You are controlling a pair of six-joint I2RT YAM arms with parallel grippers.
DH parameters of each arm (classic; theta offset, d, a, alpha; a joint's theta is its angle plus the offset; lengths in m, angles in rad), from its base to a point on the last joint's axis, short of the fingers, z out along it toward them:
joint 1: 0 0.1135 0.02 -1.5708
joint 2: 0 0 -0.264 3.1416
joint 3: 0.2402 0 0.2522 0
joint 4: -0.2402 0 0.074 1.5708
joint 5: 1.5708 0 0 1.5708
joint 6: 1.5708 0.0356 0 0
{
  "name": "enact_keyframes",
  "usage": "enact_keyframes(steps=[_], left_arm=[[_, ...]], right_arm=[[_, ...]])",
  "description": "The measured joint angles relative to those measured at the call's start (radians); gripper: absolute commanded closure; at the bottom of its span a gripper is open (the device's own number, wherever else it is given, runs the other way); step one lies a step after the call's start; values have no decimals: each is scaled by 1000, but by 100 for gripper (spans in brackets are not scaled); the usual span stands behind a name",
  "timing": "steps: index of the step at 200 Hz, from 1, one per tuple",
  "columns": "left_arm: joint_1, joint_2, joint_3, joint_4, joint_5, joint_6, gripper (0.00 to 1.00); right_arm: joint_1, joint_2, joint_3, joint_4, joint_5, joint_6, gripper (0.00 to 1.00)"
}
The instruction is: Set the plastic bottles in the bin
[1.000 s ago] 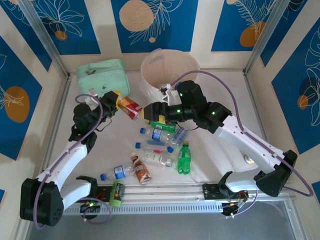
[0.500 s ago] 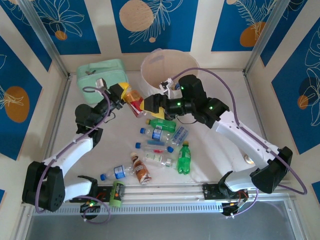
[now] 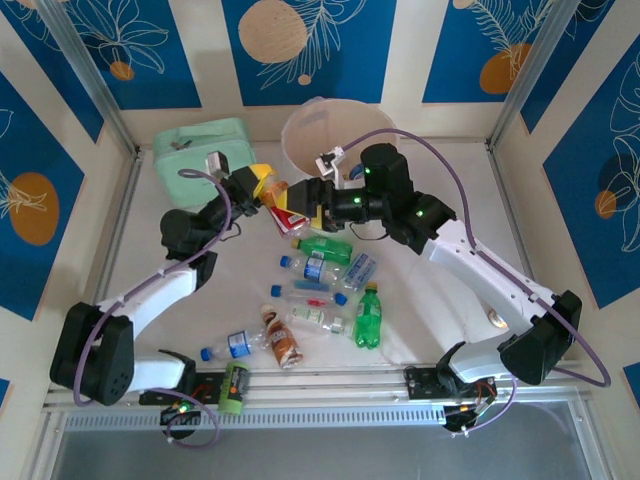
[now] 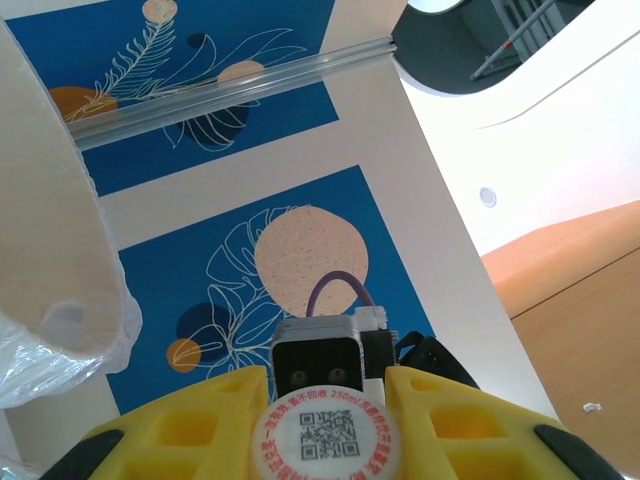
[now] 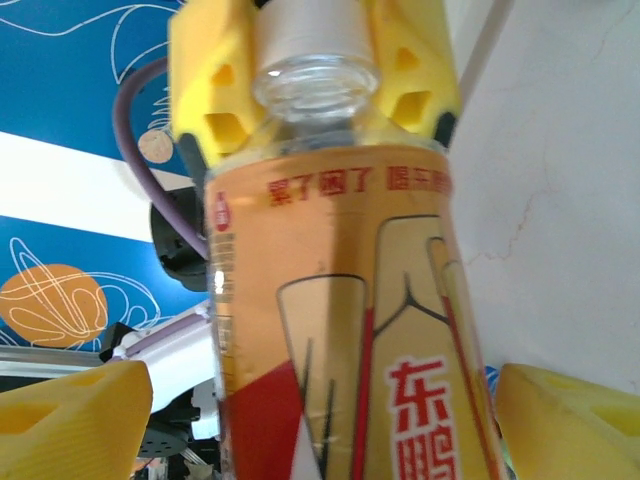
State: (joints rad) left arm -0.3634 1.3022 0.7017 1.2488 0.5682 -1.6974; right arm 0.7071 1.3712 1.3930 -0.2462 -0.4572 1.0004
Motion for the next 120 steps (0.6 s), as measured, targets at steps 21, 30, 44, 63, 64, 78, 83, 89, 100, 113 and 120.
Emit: enact_keyframes(steps=[21, 30, 44, 63, 64, 78, 83, 89, 100, 113, 120], left_arm=[[-1, 18, 0, 34, 0, -18, 77], [-2, 22, 0, 43, 0, -23, 77], [-4, 24, 0, 54, 0, -26, 77], [-4, 28, 0, 70, -2, -30, 77], [-4, 29, 0, 71, -2, -30, 77], [-4, 32, 0, 80, -4, -33, 77], [-4, 34, 0, 84, -5, -33, 77], [-4, 37, 0, 89, -7, -34, 77], [-4, 40, 0, 95, -11, -34, 78], [-5, 43, 0, 98, -13, -35, 79], [-5, 43, 0, 99, -15, -38, 79]], right_arm=[[2, 0, -8, 11, 0, 4, 16], [3, 0, -13, 19, 0, 7, 16], [7, 2, -16, 26, -3, 11, 18], [9, 2, -18, 34, -4, 15, 21], [9, 2, -18, 34, -4, 15, 21], [9, 2, -21, 40, -3, 20, 24], [9, 2, -21, 40, -3, 20, 25], [9, 2, -21, 40, -3, 21, 27], [9, 2, -21, 40, -1, 21, 30], [9, 2, -22, 37, 5, 21, 33], [9, 2, -22, 37, 5, 21, 34]])
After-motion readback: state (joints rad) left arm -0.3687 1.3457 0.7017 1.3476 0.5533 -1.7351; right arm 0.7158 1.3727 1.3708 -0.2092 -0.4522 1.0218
